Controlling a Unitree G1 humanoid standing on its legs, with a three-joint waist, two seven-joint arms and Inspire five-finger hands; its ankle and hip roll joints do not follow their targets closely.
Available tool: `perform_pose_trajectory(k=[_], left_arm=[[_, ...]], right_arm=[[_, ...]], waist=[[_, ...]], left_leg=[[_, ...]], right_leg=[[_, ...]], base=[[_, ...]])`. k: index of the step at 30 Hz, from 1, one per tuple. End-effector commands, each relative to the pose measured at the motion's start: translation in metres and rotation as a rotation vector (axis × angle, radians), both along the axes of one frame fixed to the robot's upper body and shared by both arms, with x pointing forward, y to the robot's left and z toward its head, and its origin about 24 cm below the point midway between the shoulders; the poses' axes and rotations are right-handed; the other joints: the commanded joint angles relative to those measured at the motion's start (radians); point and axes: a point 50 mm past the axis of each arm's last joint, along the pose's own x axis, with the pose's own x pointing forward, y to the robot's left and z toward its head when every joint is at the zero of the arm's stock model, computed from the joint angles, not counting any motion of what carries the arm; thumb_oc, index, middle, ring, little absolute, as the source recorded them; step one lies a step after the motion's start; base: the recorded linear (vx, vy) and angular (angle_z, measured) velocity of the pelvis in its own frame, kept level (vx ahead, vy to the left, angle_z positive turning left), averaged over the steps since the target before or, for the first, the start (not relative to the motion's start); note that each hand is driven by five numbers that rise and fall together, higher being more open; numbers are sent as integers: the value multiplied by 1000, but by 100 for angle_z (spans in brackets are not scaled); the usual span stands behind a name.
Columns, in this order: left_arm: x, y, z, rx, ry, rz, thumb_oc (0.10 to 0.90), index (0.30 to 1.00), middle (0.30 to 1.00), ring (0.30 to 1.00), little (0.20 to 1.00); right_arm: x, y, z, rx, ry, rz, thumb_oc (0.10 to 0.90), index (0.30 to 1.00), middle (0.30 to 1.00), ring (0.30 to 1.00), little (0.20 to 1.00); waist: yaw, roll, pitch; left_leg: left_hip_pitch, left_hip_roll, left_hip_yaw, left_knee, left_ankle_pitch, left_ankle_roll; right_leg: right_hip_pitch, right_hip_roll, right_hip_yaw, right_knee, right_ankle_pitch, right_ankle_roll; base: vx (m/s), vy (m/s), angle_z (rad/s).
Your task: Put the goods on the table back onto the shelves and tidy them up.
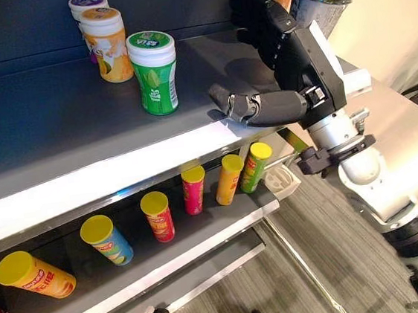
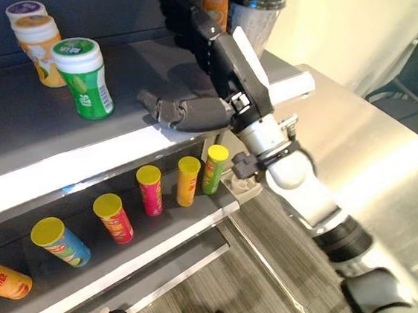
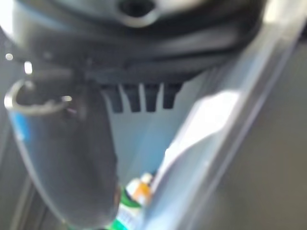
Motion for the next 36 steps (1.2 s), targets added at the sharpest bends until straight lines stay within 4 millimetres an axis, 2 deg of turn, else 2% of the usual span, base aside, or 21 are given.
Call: perform_pose_trajectory(k=[1,6,11,14,19,28,36], left_arm=[[32,-9,12,-25,-111,-68,800,900,900,900,900],[40,-13,15,-27,-138,-84,800,900,900,900,900],[44,-14,17,-23,-156,-88,800,900,900,900,900],[45,-11,17,-15,-162,-71,800,900,900,900,900],[44,-9,17,-10,-161,-74,800,900,900,900,900],[50,-13,20,-23,-184,-89,800,900,900,900,900],[48,-10,20,-16,-182,-77,800,900,900,900,900]], right_arm=[[-9,41,-14,-62,4,125,800,900,900,900,900],[-5,55,-26,-72,14,80,800,900,900,900,900],[-1,57,-30,-47,27,41,800,900,900,900,900],[2,49,-32,-17,34,-10,800,900,900,900,900],[-5,35,-35,-9,24,-55,800,900,900,900,900],[-14,51,-34,-46,-28,-17,800,900,900,900,900],[-15,57,-35,-64,-42,-19,800,900,900,900,900]], waist=[[85,-28,66],[92,-19,73],[94,-15,76],[90,-14,76],[86,-8,70],[93,0,75],[95,-3,83]], left_leg=[[53,-14,-80,12,-139,23],[53,-18,-87,12,-142,30],[51,-19,-91,12,-141,33],[48,-20,-95,12,-140,33],[51,-21,-97,12,-142,34],[51,-28,-104,12,-145,41],[41,-36,-111,12,-146,45]], right_leg=[[85,-34,45,-31,342,57],[83,-37,44,-31,340,57],[83,-37,42,-31,342,57],[81,-39,43,-30,347,57],[79,-42,41,-28,340,57],[85,-44,38,-28,345,57],[81,-47,39,-25,368,57]], base=[[0,0,0],[0,0,0],[0,0,0],[19,-2,11],[29,3,10],[7,5,0],[0,0,0]])
